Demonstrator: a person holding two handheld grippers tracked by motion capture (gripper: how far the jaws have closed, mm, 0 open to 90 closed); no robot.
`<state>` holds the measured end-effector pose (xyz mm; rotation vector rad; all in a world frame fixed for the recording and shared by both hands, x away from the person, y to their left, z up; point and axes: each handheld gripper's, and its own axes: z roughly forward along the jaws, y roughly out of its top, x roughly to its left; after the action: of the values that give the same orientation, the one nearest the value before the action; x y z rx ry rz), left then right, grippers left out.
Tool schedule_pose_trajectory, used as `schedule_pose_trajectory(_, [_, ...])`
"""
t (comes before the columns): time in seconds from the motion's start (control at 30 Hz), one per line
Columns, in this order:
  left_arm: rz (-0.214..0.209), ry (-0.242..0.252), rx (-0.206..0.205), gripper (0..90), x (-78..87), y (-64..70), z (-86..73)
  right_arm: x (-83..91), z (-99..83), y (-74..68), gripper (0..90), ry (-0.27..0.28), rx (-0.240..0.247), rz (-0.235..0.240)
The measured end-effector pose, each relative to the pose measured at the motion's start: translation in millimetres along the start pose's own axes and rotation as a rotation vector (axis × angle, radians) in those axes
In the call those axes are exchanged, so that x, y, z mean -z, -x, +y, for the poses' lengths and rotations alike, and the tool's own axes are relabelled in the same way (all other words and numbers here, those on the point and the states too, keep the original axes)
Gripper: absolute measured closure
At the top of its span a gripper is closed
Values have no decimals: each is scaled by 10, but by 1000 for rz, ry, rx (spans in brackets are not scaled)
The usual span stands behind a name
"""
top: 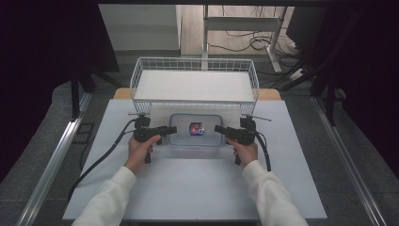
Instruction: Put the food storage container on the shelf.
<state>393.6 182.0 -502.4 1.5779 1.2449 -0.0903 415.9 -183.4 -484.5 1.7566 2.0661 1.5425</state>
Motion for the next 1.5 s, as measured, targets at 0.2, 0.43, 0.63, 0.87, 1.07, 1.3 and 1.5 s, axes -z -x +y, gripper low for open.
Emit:
schedule_pose_trajectory(0.2, [20,-25,-96,253,230,161,-77,242,-43,-29,217,-2,65,-41])
schedule_pose_trajectory(0.43, [21,-48,-176,246,491,319,-313,578,-222,-142,212,-39,271,-70])
schedule_pose_trajectory(0.63, [61,-95,-297,235,654,487,-511,762,-454,-266,268,-58,404,-53])
schedule_pose_trajectory(0.87, [77,-138,-349,236,727,663,-788,717,-680,-424,550,-127,563,-59])
schedule_pose_trajectory(1.07, [83,-160,-350,237,805,736,-923,535,-809,-549,835,-188,678,-72])
schedule_pose_trajectory(1.3, [83,-202,-372,237,807,771,-1029,-24,-833,-710,888,-243,760,-102])
schedule_pose_trajectory(1.5, [74,-186,-366,240,836,767,-1007,-396,-837,-785,888,-236,764,-118])
